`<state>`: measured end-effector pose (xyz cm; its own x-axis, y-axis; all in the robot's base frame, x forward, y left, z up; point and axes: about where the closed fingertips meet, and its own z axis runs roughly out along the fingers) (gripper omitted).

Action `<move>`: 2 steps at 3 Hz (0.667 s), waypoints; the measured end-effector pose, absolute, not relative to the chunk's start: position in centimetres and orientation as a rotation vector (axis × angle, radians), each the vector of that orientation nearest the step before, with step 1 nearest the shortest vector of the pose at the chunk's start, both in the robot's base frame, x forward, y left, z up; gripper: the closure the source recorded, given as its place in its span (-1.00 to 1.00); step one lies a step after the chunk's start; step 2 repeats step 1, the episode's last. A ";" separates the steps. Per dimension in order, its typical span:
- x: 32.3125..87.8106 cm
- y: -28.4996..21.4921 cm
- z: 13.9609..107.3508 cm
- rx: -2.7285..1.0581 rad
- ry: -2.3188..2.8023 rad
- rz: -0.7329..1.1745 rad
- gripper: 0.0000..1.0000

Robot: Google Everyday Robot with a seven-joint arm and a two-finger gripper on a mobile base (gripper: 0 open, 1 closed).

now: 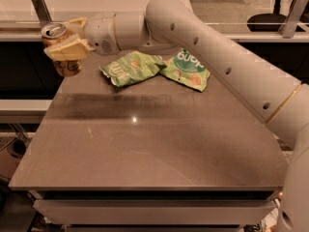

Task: Pick orange can

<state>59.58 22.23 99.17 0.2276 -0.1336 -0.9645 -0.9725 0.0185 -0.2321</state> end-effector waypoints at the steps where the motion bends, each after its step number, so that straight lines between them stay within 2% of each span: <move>1: 59.5 21.4 101.1 -1.386 1.103 0.925 1.00; 2: 59.5 21.4 101.1 -1.386 1.103 0.925 1.00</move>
Offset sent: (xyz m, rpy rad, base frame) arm 0.0000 0.0000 0.0000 0.0000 0.0000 0.0000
